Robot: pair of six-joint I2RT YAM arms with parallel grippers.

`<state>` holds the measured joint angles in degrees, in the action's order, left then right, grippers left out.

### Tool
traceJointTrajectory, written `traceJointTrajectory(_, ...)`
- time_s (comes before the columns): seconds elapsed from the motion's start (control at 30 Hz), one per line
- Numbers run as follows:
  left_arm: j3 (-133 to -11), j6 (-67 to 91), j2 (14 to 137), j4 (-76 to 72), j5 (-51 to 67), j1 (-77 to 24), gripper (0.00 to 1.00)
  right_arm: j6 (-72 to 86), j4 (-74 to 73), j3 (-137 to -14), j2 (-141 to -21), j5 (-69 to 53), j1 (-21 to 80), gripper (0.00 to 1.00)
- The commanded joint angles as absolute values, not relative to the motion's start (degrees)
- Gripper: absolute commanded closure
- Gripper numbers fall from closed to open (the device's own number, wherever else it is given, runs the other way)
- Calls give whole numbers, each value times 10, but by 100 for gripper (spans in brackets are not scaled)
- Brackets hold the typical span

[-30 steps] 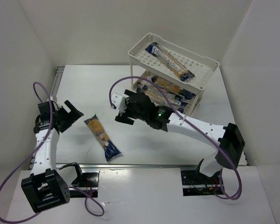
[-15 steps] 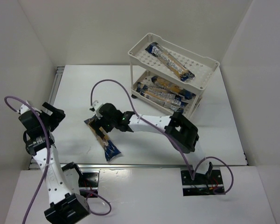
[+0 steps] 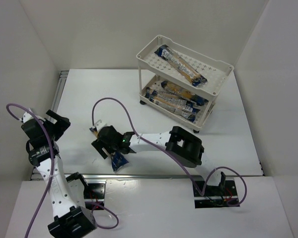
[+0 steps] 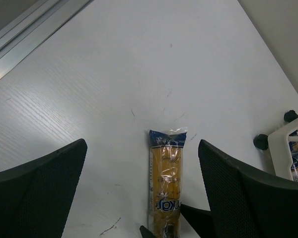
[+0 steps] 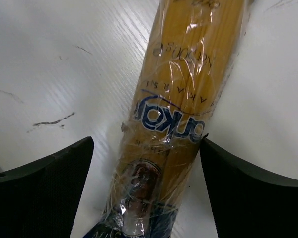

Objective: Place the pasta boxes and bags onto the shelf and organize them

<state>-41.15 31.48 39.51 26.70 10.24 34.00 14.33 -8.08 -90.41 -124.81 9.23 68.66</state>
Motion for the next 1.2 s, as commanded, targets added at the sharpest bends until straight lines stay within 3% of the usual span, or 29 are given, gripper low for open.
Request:
traceJointTrajectory(0.0,-410,316,384,239,106,344,0,170,-57,-890,-1269,158,693,9)
traceJointTrajectory(0.13,-410,316,384,239,106,344,0,170,-57,-875,-1284,163,693,13)
traceJointTrajectory(0.23,-410,316,384,239,106,344,0,170,-57,-881,-1296,163,700,46)
traceJointTrajectory(0.27,-410,316,384,239,106,344,0,170,-57,-881,-1296,163,700,72)
traceJointTrajectory(0.33,-410,316,384,239,106,344,0,170,-57,-881,-1302,163,700,96)
traceJointTrajectory(0.37,-410,316,384,239,106,344,0,161,-57,-881,-1302,163,700,100)
traceJointTrajectory(0.77,-403,316,379,228,118,344,0,-103,-44,-839,-1051,104,674,100)
traceJointTrajectory(1.0,-403,316,379,228,118,349,0,-153,-61,-801,-975,98,651,100)
traceJointTrajectory(1.17,-403,316,379,228,118,356,0,-187,-90,-890,-948,98,632,100)
